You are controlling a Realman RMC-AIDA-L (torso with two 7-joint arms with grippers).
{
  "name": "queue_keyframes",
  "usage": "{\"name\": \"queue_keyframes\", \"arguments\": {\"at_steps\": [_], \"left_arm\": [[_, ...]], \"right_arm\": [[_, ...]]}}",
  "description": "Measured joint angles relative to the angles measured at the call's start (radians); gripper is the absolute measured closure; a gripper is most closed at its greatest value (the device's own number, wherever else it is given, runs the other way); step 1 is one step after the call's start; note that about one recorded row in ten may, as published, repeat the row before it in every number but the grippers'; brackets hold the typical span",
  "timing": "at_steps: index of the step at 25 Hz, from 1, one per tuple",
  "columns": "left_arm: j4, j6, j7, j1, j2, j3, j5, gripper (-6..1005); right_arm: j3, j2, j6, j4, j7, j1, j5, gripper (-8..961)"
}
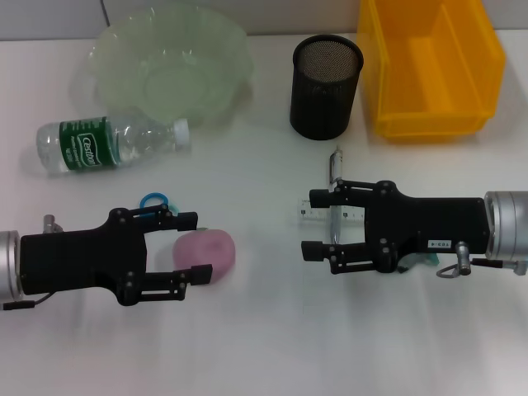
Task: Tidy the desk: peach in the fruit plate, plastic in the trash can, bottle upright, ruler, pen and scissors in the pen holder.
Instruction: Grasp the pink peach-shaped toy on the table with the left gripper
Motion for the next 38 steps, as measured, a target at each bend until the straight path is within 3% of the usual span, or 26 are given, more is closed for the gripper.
{"name": "queue_keyframes", "arguments": {"at_steps": [12, 26, 38], "left_arm": [[0.0, 0.002, 0.003, -0.006, 0.006, 0.012, 0.001, 215], [0.014, -0.222, 0.031, -0.015, -0.02, 0.077, 0.001, 214], [0.026, -0.271, 0.02, -0.027, -0.036, 0.089, 0.066, 214]], "right_arm": [[-0.028, -0.006, 0.0, -0.051, 0.112, 0.028, -0.028, 139], [-0.025, -0.02, 0.003, -0.066, 0.151, 0.041, -0.024, 140], [-0.024, -0.021, 0.008, -0.064, 0.159, 0.044, -0.023, 140]]}}
